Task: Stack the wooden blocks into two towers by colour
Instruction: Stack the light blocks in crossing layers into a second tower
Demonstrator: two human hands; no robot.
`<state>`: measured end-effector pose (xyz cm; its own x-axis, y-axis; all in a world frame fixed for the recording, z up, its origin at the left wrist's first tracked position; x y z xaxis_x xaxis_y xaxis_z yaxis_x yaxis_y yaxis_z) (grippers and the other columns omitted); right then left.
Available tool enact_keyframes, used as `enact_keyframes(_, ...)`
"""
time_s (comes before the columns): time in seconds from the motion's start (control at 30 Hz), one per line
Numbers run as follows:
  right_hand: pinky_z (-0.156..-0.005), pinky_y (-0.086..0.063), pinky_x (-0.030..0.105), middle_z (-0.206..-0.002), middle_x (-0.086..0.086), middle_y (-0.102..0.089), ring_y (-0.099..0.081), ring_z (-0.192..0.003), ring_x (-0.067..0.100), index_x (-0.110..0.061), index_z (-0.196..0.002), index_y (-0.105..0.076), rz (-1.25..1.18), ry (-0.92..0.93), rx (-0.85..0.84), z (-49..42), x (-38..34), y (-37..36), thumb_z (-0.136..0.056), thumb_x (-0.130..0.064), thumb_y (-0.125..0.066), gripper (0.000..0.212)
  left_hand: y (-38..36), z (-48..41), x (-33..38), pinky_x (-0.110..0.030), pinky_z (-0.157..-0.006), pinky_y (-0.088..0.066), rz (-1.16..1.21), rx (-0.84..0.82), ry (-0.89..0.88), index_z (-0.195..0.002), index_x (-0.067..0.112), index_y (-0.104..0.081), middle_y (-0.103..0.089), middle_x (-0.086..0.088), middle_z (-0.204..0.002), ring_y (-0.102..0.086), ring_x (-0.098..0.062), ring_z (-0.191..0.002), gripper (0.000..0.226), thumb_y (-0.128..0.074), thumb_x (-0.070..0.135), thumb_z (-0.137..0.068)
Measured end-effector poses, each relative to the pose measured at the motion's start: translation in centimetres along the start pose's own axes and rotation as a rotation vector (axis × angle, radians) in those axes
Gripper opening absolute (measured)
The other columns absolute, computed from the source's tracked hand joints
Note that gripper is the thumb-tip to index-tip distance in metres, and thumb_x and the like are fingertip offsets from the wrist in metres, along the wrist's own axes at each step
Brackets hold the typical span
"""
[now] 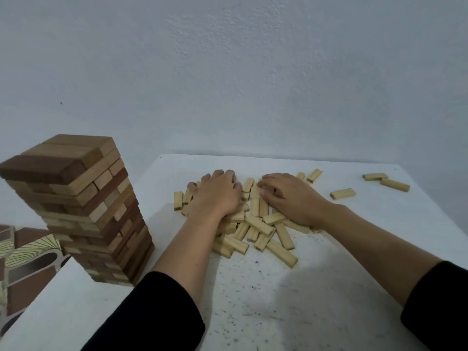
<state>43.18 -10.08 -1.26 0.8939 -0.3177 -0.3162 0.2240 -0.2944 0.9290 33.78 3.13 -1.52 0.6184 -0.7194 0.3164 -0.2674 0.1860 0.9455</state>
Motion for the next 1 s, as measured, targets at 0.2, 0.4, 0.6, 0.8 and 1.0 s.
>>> enact_keyframes(0.2, -0.101, -0.043, 0.034, -0.123, -0.004, -0.065, -0.057, -0.115, 0.016, -0.016, -0.121, -0.067, -0.042, -0.060, 0.122, 2.4, -0.4, 0.8, -0.105, -0.034, -0.047, 0.031, -0.4, 2.5, 1.5, -0.062, -0.115, -0.009, 0.032, -0.028, -0.087, -0.147, 0.037, -0.046, -0.034, 0.008, -0.162, -0.021, -0.023, -0.152, 0.043, -0.033, 0.046, -0.106)
enact_keyframes(0.4, -0.091, -0.047, 0.043, -0.106, 0.002, -0.068, -0.058, -0.104, 0.024, -0.016, -0.105, -0.070, 0.076, -0.343, 0.375, 6.2, 5.1, 6.2, -0.101, -0.031, -0.050, 0.025, -0.6, 4.9, 5.9, -0.059, -0.115, -0.019, 0.102, -0.004, -0.335, -0.145, 0.037, -0.047, -0.044, 0.005, -0.151, -0.032, -0.020, -0.143, 0.044, -0.042, 0.048, -0.103)
enact_keyframes(0.6, -0.113, -0.033, 0.047, -0.146, 0.006, -0.052, -0.036, -0.140, 0.030, -0.021, -0.138, -0.056, 0.201, -0.630, 0.311, 11.1, 13.4, 6.9, -0.101, -0.052, -0.040, 0.051, -3.6, 5.6, 11.8, -0.063, -0.116, -0.012, -0.018, -0.153, -0.499, -0.155, 0.040, -0.030, -0.019, 0.006, -0.168, -0.012, -0.022, -0.154, 0.054, -0.030, 0.060, -0.104)
enact_keyframes(0.8, -0.125, -0.011, 0.052, -0.166, 0.005, -0.025, -0.016, -0.155, 0.029, -0.028, -0.156, -0.035, 0.185, -0.682, 0.169, 11.6, 19.1, 6.1, -0.088, -0.078, -0.005, 0.089, -6.2, 4.0, 14.9, -0.066, -0.112, -0.011, -0.141, -0.221, -0.562, -0.154, 0.048, -0.025, -0.011, 0.006, -0.170, -0.011, -0.028, -0.155, 0.056, -0.017, 0.066, -0.102)
enact_keyframes(1.0, -0.115, -0.029, 0.043, -0.153, 0.010, -0.042, -0.032, -0.143, 0.030, -0.014, -0.138, -0.048, 0.119, -0.566, 0.121, 9.7, 16.7, 5.9, -0.107, -0.030, -0.031, 0.039, -5.4, 2.2, 16.5, -0.057, -0.106, -0.019, -0.046, -0.093, -0.615, -0.141, 0.038, -0.049, -0.044, 0.003, -0.146, -0.035, -0.022, -0.138, 0.047, -0.033, 0.059, -0.102)
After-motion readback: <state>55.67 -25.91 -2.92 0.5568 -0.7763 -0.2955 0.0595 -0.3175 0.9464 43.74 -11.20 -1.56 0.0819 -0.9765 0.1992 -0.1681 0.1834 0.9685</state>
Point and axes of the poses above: each hand's wrist, its own z-axis away from the middle knuckle, its own y-axis out of the back of the hand, x = y × z, the point moved 8 cm from there along -z, towards the middle knuckle
